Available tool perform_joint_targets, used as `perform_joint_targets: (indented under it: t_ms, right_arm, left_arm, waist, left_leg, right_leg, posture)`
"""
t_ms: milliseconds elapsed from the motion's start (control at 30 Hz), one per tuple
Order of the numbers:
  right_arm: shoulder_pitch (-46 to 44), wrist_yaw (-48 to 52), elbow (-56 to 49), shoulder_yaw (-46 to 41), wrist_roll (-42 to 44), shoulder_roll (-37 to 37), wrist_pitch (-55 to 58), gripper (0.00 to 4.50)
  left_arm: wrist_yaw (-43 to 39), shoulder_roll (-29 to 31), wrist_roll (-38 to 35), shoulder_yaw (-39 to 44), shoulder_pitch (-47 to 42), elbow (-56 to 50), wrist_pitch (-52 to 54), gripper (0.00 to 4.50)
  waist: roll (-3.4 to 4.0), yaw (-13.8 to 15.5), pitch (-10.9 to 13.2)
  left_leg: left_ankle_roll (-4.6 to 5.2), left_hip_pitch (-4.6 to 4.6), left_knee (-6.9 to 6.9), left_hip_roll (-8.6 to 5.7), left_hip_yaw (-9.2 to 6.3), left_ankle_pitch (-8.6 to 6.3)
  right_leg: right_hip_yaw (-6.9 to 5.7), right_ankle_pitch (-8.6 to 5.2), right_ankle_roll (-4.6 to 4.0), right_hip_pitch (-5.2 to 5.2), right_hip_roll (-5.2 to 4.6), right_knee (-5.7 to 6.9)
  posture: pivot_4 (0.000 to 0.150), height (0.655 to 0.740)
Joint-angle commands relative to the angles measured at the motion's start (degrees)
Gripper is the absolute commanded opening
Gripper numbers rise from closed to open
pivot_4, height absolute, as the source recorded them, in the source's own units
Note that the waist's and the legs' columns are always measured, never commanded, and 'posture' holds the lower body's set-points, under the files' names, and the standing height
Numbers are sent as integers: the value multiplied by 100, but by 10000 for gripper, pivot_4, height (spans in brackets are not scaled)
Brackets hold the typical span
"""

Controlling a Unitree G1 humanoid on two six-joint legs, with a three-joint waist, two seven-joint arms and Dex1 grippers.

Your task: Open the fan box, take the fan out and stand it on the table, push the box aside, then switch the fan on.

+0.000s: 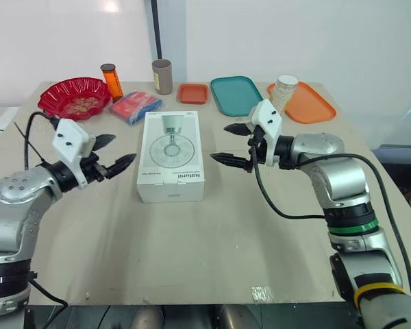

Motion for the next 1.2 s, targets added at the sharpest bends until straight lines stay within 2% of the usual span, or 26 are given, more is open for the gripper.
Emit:
perform_joint_targets:
  t_ms: [33,100,167,200,233,300,467,733,1200]
  right_arm:
    - [-196,-56,-422,12,96,8,52,43520]
    - [-200,-60,-484,94,76,30,27,43520]
    - [-216,-87,-438,186,34,78,-17,44356]
    - [-230,-111,-408,223,17,108,-20,44356]
    - [-237,-135,-396,261,-7,130,-21,44356]
    - [-246,-163,-396,312,-33,150,-28,44356]
    - [-325,-277,-495,528,-50,307,122,44356]
    - [-537,-289,-900,1354,-429,490,218,44356]
    - [-724,-259,-348,1980,-1138,749,-135,44356]
  left_arm:
    - [-90,-30,168,-259,-348,177,-288,36950]
    - [-128,-77,301,-446,-465,343,-435,36950]
    - [5,-262,383,-513,-688,632,-523,31802]
    - [-35,-326,346,-537,-759,722,-544,31802]
    - [-104,-345,363,-588,-797,771,-605,26001]
    - [-191,-369,421,-654,-841,834,-680,20269]
    - [-132,-467,595,-818,-992,1140,-799,1291]
    - [-245,-325,816,-1037,-913,1201,-643,539]
    - [-371,-305,1061,-1425,-737,1114,-258,539]
  waist:
    - [0,0,0]
    - [0,1,0]
    - [0,1,0]
    - [0,1,0]
    - [0,-1,0]
    - [0,-8,0]
    - [0,-3,0]
    - [0,-2,0]
    - [0,-1,0]
  left_leg:
    - [0,0,2,0,0,0]
    - [0,0,3,-2,0,0]
    - [2,0,2,-1,0,-1]
    - [2,0,2,-1,0,-1]
    - [2,-1,2,-1,0,-1]
    - [2,-1,3,0,0,-1]
    - [3,-1,5,0,0,-1]
    - [3,-2,5,0,-1,-2]
    - [3,-1,6,0,-2,-2]
  right_leg:
    - [1,0,0,1,0,0]
    - [0,0,0,2,0,-1]
    - [0,0,1,2,0,-1]
    - [0,0,1,2,0,-1]
    - [0,0,1,2,1,-2]
    - [0,0,0,1,2,-1]
    - [0,0,0,1,1,0]
    - [0,0,0,-1,1,0]
    - [-1,0,0,0,1,1]
  posture:
    - [1500,7400]
    - [1500,7400]
    - [1500,7400]
    - [1500,7400]
    - [1500,7400]
    - [1500,7400]
    - [1500,7400]
    - [1500,7400]
    - [1500,7400]
